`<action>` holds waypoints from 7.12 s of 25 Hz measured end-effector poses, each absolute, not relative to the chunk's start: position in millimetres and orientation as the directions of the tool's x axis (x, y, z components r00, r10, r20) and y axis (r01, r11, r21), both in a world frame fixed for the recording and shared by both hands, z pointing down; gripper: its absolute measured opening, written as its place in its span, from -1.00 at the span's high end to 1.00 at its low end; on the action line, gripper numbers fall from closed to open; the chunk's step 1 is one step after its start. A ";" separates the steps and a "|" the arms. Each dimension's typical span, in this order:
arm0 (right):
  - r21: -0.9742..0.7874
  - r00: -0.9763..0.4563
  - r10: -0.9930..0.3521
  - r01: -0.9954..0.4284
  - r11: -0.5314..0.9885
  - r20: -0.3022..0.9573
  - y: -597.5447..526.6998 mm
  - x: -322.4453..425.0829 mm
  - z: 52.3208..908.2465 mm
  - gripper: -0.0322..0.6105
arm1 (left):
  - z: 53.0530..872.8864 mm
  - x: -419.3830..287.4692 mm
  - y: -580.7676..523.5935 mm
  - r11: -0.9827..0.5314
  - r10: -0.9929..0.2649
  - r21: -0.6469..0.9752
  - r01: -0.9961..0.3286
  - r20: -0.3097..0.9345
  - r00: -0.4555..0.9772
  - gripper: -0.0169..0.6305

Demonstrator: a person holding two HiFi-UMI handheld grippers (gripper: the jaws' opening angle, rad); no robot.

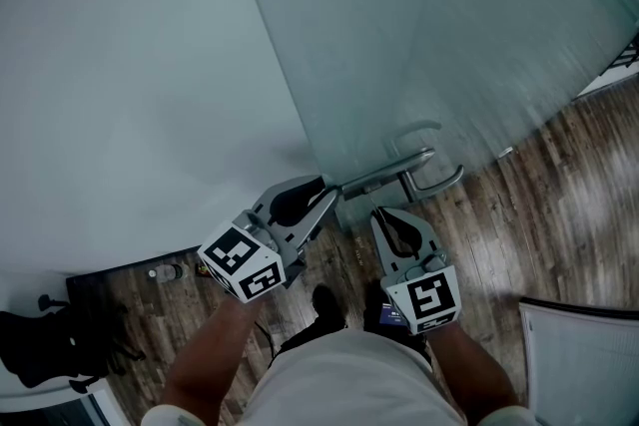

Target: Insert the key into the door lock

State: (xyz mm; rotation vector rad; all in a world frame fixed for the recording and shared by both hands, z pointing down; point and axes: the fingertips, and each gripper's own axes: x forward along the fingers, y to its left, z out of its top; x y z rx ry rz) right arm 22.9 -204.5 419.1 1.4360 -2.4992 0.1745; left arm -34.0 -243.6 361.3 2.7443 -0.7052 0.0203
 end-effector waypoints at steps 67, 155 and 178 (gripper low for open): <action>0.002 -0.456 -0.813 -0.872 0.490 0.362 -225.5 14.9 417.4 0.81 | 366.1 -32.4 -245.5 -0.808 -0.512 0.294 -0.511 0.078 0.855 0.69; -0.039 -0.413 -0.863 -0.906 0.421 0.292 -140.7 70.6 352.5 0.81 | 352.3 -58.4 -124.0 -0.772 -0.490 0.400 -0.494 0.120 0.863 0.85; -0.053 -0.408 -0.860 -0.909 0.413 0.305 -114.9 73.0 362.4 0.87 | 365.2 -62.6 -100.8 -0.750 -0.496 0.419 -0.512 0.156 0.854 0.86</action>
